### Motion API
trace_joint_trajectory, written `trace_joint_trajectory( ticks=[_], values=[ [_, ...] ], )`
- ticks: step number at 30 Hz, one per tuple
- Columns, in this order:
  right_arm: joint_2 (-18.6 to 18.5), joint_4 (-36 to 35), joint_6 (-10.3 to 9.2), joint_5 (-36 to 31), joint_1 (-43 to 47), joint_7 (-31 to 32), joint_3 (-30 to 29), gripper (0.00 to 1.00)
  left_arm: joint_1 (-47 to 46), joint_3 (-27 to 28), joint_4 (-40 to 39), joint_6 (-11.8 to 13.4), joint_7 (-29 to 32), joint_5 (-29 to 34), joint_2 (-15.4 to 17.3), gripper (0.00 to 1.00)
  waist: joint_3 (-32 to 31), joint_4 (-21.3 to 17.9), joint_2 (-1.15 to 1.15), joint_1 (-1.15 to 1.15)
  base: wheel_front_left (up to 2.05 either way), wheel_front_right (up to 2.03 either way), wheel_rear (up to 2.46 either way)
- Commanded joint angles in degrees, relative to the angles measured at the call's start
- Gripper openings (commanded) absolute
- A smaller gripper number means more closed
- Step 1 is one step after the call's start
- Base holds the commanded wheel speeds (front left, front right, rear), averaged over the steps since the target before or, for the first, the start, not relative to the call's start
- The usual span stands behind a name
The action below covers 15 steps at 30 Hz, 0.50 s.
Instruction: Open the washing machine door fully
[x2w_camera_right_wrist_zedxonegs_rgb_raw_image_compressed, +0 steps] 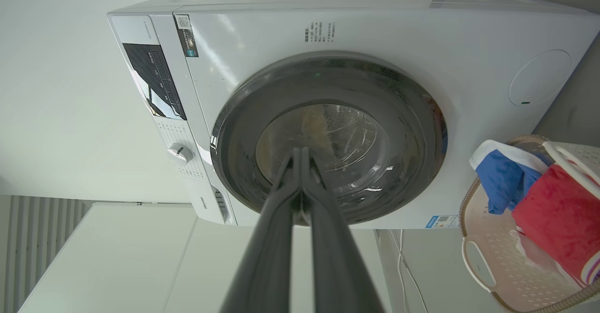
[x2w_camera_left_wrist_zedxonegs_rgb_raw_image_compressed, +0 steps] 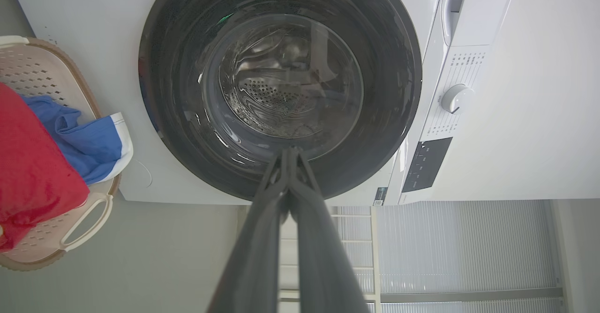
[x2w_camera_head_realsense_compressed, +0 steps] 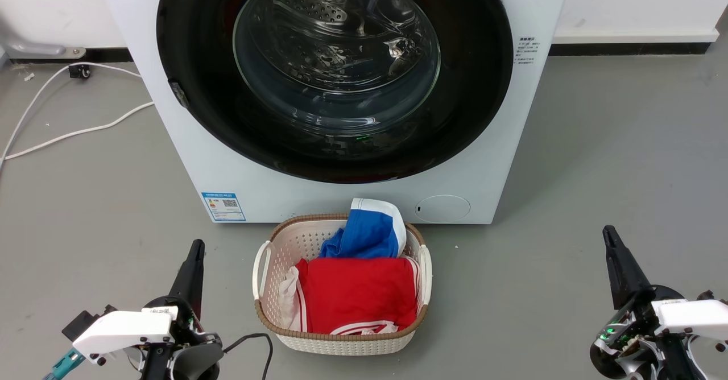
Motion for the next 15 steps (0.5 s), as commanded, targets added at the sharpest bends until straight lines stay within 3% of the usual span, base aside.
trace_joint_trajectory(
  ticks=[1, 15],
  values=[
    [0.2, 0.1, 0.17, -0.2, -0.8, 0.1, -0.1, 0.0, 0.2, 0.2, 0.1, -0.2, 0.3, 0.0, -0.1, 0.0, 0.0, 0.0, 0.0, 0.0, 0.0, 0.0, 0.0],
    [0.3, 0.1, 0.17, -0.3, -0.9, 0.2, -0.2, 0.0, 0.2, 0.2, 0.1, -0.2, 0.3, 0.1, -0.1, 0.0, 0.0, 0.0, 0.0, 0.0, 0.0, 0.0, 0.0]
  ],
)
